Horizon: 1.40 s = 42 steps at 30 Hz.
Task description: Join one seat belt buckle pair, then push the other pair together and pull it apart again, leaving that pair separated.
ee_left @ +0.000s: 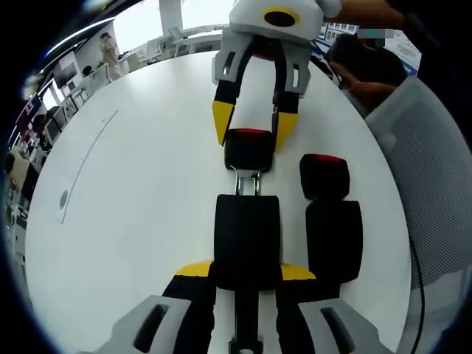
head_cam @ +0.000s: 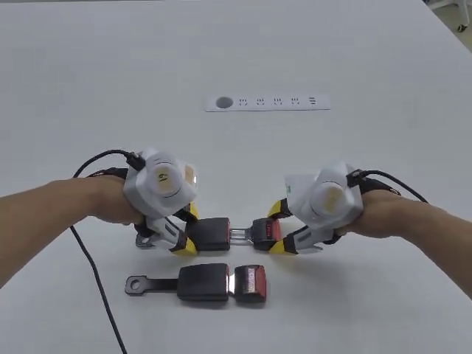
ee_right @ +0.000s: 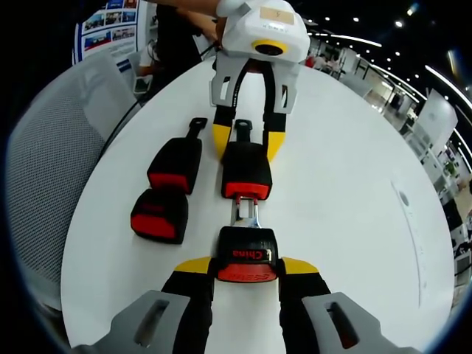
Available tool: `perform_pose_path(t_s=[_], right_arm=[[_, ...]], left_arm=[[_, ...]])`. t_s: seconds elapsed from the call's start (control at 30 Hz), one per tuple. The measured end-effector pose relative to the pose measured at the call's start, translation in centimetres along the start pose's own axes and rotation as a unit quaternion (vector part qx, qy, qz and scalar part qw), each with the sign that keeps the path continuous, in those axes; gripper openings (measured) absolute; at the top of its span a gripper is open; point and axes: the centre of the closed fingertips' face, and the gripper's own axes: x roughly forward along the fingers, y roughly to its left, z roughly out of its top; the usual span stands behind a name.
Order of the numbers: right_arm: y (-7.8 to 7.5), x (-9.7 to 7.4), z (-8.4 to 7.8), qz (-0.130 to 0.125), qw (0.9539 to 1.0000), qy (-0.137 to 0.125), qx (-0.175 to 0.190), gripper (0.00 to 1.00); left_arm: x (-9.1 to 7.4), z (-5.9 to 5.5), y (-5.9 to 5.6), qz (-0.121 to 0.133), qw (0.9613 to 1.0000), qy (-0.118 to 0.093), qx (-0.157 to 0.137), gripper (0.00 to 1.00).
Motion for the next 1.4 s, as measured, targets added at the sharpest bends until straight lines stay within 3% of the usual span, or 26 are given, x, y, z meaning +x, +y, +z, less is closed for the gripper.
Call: perform_pose_path(t_s=[0.77,1.4], right_arm=[[0.04,0.75,0.71,-0.001,1.0000,-0.004,-0.003,0.30],[0.13,0.87,0.74,-0.007,0.9998,-0.007,0.017,0.29]], left_arm=[[-0.17,0.33,-0.28,0.000,1.0000,0.002,0.003,0.32],[-0.01,0.17,-0.19,0.002,1.0000,-0.005,0.002,0.32]])
